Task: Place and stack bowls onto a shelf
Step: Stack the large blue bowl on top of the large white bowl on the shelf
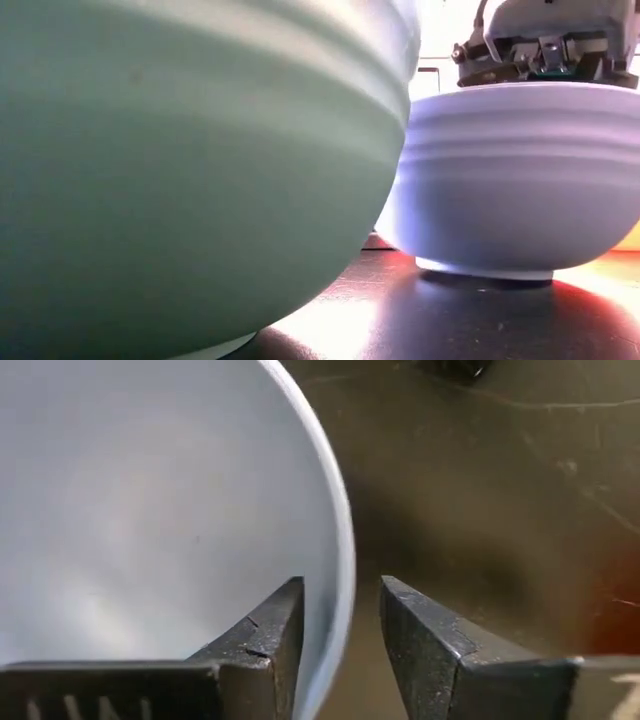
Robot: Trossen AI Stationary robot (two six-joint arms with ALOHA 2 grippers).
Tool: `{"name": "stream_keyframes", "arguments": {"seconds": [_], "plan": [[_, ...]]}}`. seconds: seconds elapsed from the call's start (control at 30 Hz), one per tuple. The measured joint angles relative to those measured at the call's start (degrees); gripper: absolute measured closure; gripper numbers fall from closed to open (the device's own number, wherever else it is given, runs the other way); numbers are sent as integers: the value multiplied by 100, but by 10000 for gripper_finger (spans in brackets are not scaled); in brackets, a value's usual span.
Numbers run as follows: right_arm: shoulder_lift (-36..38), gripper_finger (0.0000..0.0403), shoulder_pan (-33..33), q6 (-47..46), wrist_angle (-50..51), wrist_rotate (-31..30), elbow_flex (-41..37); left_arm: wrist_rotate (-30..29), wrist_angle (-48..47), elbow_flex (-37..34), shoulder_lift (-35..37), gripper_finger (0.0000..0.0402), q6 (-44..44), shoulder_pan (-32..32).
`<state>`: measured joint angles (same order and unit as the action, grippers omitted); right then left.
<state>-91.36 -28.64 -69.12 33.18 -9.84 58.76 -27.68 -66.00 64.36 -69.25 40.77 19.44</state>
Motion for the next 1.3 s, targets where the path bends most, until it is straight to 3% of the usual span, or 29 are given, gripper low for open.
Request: {"name": "stream_keyframes", "arguments": {"seconds": [0.3, 0.53, 0.73, 1.0, 1.3], "plan": [[-14, 386, 7, 254, -95, 331, -7, -31, 0, 0, 0, 326, 0, 0], [71, 394, 56, 478, -16, 1035, 168, -31, 0, 0, 0, 326, 2, 0], [649, 394, 163, 687, 471, 1345, 516, -31, 2, 0, 0, 326, 22, 0], [1875, 394, 542, 885, 698, 784, 766, -35, 24, 0, 0, 326, 22, -2], [2635, 394, 1597, 2066, 683, -313, 894, -200, 55, 0, 0, 326, 22, -2]]}}
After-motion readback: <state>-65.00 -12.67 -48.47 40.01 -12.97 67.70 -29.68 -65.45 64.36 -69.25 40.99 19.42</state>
